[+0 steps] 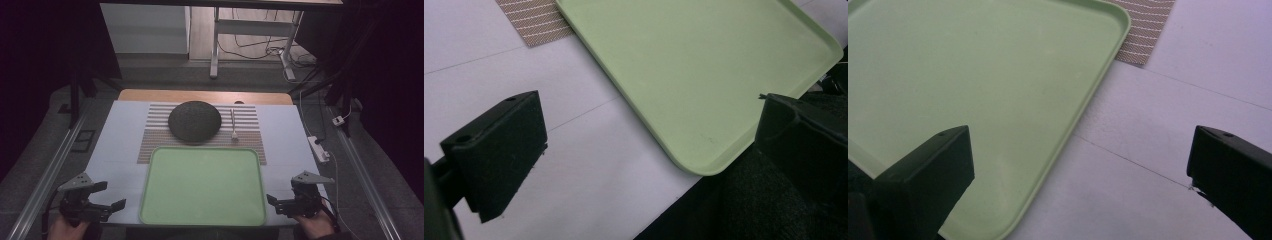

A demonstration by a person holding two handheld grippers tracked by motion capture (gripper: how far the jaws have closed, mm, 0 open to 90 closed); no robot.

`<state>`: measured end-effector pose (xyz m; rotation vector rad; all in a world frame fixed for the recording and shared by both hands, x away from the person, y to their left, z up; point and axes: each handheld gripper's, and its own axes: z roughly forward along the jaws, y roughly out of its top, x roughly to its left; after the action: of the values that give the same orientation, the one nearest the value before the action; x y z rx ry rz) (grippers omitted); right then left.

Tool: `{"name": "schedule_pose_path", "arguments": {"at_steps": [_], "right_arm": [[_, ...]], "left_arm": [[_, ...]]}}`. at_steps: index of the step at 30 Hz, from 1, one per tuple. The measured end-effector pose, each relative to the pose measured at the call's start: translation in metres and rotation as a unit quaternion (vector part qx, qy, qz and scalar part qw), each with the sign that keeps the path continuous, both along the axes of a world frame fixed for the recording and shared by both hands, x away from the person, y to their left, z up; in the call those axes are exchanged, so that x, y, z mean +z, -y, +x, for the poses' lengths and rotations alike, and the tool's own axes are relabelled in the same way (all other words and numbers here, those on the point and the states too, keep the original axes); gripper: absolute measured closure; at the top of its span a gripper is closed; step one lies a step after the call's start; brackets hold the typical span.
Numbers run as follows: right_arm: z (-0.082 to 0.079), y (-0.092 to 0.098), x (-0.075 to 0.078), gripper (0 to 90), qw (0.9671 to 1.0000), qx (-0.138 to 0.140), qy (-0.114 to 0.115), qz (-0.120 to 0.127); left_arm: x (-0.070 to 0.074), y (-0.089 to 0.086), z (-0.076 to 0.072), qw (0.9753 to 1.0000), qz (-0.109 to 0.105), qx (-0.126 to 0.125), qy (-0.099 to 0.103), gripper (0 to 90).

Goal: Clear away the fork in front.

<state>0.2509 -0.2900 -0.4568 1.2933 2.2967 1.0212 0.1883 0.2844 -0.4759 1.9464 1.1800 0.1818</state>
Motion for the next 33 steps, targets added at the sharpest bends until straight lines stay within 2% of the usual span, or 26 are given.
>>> {"name": "schedule_pose_path", "arguments": {"at_steps": [10,13,20,26,27,33], "right_arm": [[0.001,-0.001,0.0,0.0,0.9999,0.009,-0.006,0.0],[0.001,-0.003,0.0,0.0,0.9998,0.02,-0.007,-0.005],[0.003,-0.007,0.006,0.0,0.9991,0.034,0.023,-0.007],[0.006,-0.009,0.006,0.0,0.9984,0.046,0.028,-0.017],[0.007,-0.01,0.007,0.0,0.9978,0.052,0.035,-0.021],[0.014,-0.013,0.008,0.0,0.997,0.057,0.045,-0.027]], "left_arm": [[0.0,-0.001,0.001,1.0,-0.004,0.003,-0.004,0.8],[0.0,-0.001,0.001,1.0,-0.005,0.003,-0.004,0.8],[0.0,-0.001,0.001,1.0,-0.005,0.002,-0.004,0.9],[0.0,-0.001,0.001,1.0,-0.006,0.001,-0.003,0.6],[0.0,-0.001,0.0,1.0,-0.006,0.001,-0.002,0.3],[0.0,-0.001,0.0,1.0,-0.007,0.002,-0.001,0.0]]}}
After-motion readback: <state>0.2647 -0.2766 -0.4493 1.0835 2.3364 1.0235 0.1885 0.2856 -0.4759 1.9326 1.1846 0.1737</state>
